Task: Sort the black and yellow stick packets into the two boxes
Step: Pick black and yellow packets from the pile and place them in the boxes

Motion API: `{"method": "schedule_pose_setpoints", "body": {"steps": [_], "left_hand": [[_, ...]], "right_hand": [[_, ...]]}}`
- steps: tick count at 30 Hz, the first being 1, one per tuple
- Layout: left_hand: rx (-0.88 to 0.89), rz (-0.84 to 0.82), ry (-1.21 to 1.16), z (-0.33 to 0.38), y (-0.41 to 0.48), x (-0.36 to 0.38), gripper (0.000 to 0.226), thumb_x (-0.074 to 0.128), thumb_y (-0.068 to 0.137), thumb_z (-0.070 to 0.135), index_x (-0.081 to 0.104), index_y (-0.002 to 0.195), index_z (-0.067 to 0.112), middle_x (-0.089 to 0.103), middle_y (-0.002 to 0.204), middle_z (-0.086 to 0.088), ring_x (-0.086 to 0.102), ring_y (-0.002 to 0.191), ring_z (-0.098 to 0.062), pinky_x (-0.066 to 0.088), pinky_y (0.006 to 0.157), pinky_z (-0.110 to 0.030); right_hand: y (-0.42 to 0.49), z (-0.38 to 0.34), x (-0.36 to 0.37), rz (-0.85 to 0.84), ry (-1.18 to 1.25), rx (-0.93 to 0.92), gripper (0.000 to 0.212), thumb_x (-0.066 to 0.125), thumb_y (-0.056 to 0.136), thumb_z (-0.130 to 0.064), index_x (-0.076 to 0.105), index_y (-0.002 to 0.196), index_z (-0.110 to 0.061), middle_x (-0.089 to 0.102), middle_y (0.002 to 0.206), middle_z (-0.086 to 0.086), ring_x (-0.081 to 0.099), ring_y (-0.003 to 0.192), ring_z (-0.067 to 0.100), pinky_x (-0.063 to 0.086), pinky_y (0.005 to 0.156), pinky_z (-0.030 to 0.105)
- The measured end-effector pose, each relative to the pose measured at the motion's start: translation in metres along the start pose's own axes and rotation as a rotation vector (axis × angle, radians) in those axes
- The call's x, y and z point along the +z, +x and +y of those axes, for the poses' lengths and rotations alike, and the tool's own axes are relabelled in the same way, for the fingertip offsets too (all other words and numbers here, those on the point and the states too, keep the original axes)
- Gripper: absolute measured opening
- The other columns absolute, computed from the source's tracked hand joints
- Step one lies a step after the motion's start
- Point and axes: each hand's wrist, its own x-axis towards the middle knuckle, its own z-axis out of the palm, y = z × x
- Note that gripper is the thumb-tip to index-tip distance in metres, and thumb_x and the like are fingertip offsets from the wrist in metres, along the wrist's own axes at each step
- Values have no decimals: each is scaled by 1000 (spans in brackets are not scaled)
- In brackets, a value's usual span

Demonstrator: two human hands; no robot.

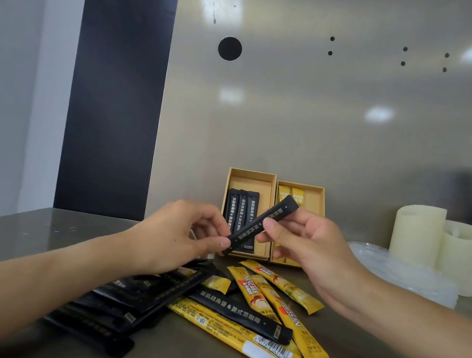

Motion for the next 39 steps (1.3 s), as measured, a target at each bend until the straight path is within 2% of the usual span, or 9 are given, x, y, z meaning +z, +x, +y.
{"method": "schedule_pose_setpoints", "body": {"steps": [4, 8, 11, 13, 17, 23, 29, 34, 39], "left_hand": [[-50, 1, 130, -6, 3, -3, 11, 58, 100, 35, 68, 95, 32, 75, 90, 11, 68, 78, -9, 55, 77, -23], [-149, -110, 442, -24, 5, -13, 21, 51, 101, 43, 68, 109, 33, 68, 105, 14, 64, 94, -6, 55, 90, -34], [-218, -318, 327, -27, 1, -17, 36, 45, 100, 53, 70, 110, 30, 69, 107, 13, 63, 101, -5, 51, 94, -29], [-208, -365, 286, -26, 0, -16, 28, 52, 99, 52, 72, 106, 34, 70, 107, 14, 64, 103, -4, 50, 94, -26], [-176, -314, 313, -27, 4, -14, 19, 63, 96, 40, 75, 104, 28, 73, 104, 9, 67, 100, -8, 53, 89, -25], [-137, -259, 316, -29, 7, -9, 4, 71, 92, 33, 67, 91, 32, 67, 89, 13, 62, 83, -7, 48, 74, -18], [-156, -271, 259, -27, 6, -10, 15, 71, 93, 30, 72, 108, 28, 73, 103, 8, 67, 98, -11, 53, 92, -27], [-151, -271, 248, -28, 6, -10, 14, 69, 94, 32, 72, 107, 30, 70, 100, 12, 65, 93, -9, 51, 86, -26], [-150, -261, 241, -27, 7, -10, 16, 68, 94, 31, 70, 109, 25, 69, 98, 9, 63, 93, -9, 48, 78, -20]], "right_hand": [[6, -4, -7, 143, -186, -77, 14, 59, 101, -16, 68, 111, -20, 76, 98, 2, 69, 75, 6, 53, 60, 21], [10, -1, -18, 144, -435, -51, 18, 56, 102, -24, 63, 118, -19, 69, 85, -6, 60, 59, -5, 51, 61, 19], [8, 10, -20, 168, -521, -66, 51, 60, 100, -27, 36, 145, -27, 71, 81, -5, 68, 75, 3, 55, 77, 31], [10, 11, -22, 179, -559, -118, 62, 61, 99, -27, 27, 150, -35, 72, 83, -2, 71, 80, 9, 59, 79, 35], [16, 11, -27, 180, -619, -161, 46, 64, 97, -24, 44, 138, -29, 71, 92, -3, 73, 78, 8, 62, 74, 35], [37, -2, -22, 169, -668, -209, 41, 66, 96, -20, 47, 132, -27, 66, 111, -4, 72, 82, 8, 59, 70, 25], [73, -15, -7, 82, -897, -307, 43, 63, 98, -24, 44, 137, -27, 60, 112, -8, 61, 88, -1, 45, 65, 13], [88, -3, -5, 31, -1076, -288, 47, 67, 95, -26, 47, 138, -22, 61, 107, -8, 61, 91, 6, 56, 82, 29], [92, 3, -8, 29, -1179, -285, 49, 70, 93, -33, 49, 137, -25, 62, 122, -5, 58, 106, 9, 56, 92, 35]]}}
